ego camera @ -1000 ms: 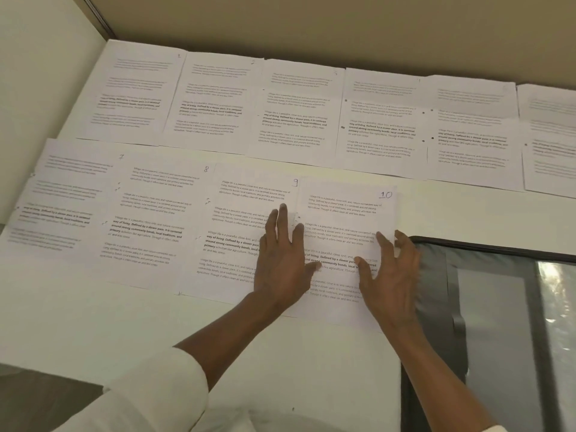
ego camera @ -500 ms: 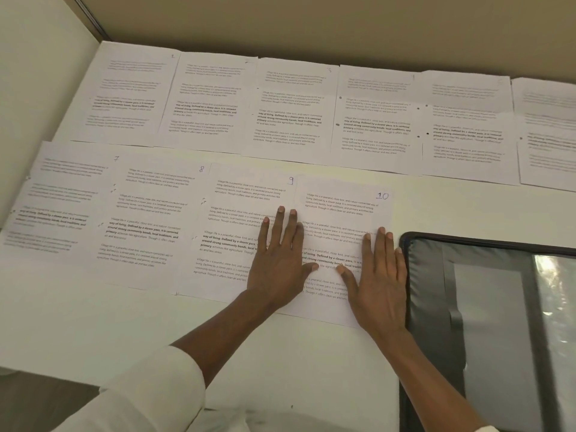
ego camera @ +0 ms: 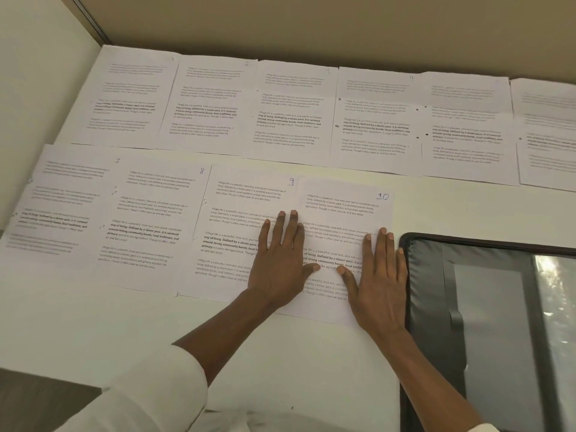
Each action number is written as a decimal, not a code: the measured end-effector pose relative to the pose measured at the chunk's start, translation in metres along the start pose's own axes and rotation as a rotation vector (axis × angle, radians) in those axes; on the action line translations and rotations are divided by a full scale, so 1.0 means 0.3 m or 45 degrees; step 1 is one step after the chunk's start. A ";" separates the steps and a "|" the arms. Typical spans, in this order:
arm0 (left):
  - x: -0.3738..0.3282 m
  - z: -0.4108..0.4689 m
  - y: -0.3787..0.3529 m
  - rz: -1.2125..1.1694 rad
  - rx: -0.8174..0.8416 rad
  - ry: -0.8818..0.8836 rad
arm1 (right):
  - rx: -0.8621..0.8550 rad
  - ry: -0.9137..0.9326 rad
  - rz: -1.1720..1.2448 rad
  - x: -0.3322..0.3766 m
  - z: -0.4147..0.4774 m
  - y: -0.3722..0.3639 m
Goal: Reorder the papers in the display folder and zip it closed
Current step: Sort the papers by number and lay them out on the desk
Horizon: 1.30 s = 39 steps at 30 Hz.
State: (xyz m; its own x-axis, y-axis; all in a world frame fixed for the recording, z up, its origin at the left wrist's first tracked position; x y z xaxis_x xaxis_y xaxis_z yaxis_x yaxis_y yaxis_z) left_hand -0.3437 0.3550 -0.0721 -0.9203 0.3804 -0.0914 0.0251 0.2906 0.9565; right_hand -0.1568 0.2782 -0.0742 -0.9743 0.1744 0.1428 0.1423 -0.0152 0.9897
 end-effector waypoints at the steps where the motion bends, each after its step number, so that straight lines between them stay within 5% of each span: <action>1: -0.001 0.001 -0.001 -0.007 0.003 0.002 | -0.002 0.000 0.002 0.000 0.001 0.000; 18: 0.012 -0.005 -0.010 -0.043 0.035 0.021 | -0.034 -0.016 0.063 -0.001 0.006 0.013; 27: 0.056 -0.060 0.083 -0.293 -0.185 0.068 | -0.244 0.003 0.308 0.041 0.038 0.107; 35: 0.396 -0.133 0.197 -0.691 -0.533 0.378 | -0.272 0.073 0.743 0.299 0.171 0.205; 39: 0.675 -0.151 0.252 -0.825 -0.642 0.606 | -0.102 -0.154 1.138 0.458 0.281 0.206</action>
State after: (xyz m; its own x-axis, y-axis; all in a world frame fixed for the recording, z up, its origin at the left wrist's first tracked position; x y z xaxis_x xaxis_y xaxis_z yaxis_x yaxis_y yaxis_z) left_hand -0.5459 0.4143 -0.0058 -0.7611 -0.1523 -0.6305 -0.6157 -0.1360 0.7762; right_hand -0.2670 0.3843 0.0056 -0.4808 0.1666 0.8608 0.8199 -0.2625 0.5088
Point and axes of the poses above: each hand's wrist, its own z-axis towards the middle knuckle, its own y-axis out of the back of the hand, x = y × z, the point moved 8 cm from there along z, towards the middle knuckle, and after that the axes turned 3 degrees about y, right-handed, at the moved point
